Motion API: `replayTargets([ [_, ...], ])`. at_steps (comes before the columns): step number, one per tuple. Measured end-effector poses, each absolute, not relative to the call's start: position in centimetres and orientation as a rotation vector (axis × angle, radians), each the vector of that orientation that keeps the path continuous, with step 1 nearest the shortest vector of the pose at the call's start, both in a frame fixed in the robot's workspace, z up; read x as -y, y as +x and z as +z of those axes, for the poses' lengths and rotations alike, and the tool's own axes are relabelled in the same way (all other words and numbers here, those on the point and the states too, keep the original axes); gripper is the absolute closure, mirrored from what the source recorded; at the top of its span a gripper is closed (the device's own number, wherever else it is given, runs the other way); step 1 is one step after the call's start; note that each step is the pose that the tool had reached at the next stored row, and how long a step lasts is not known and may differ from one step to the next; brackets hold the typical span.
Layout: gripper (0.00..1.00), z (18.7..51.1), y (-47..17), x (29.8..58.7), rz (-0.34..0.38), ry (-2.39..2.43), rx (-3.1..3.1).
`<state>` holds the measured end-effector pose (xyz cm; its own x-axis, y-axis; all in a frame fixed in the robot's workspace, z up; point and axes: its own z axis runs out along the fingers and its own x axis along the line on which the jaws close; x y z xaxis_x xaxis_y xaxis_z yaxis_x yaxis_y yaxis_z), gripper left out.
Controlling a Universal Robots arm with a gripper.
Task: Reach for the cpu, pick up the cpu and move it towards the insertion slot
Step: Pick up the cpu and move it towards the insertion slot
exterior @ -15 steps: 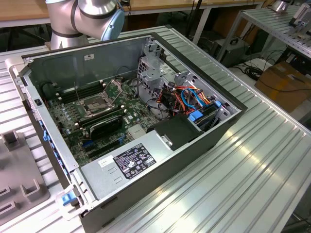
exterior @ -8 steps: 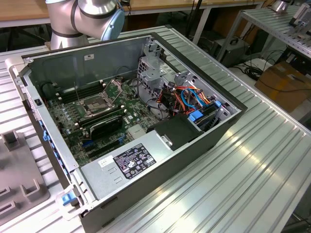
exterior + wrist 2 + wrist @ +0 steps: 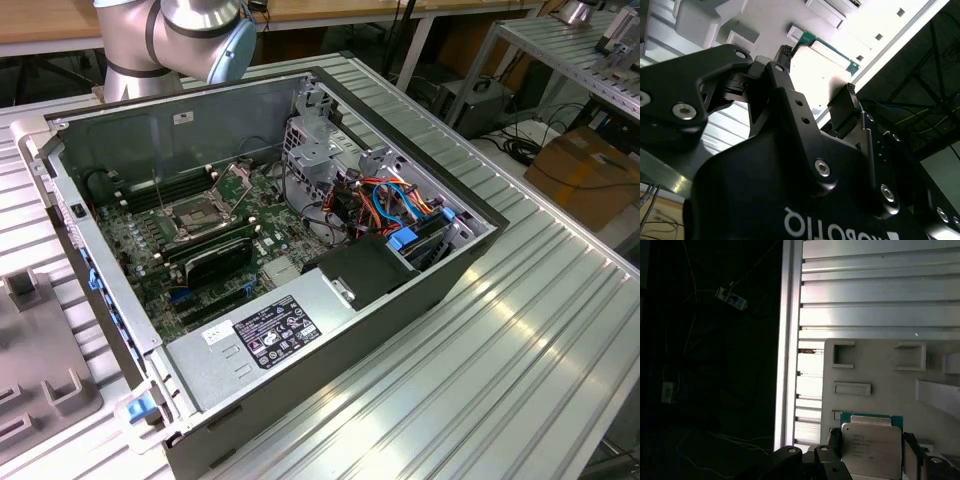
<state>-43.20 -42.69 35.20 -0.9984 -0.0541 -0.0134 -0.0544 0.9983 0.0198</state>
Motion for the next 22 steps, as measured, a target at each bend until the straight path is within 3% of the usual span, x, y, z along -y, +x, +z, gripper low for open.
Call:
replayTargets([
  [22,0.45,36.3,-40.5,42.1,0.030,-0.084,-3.124],
])
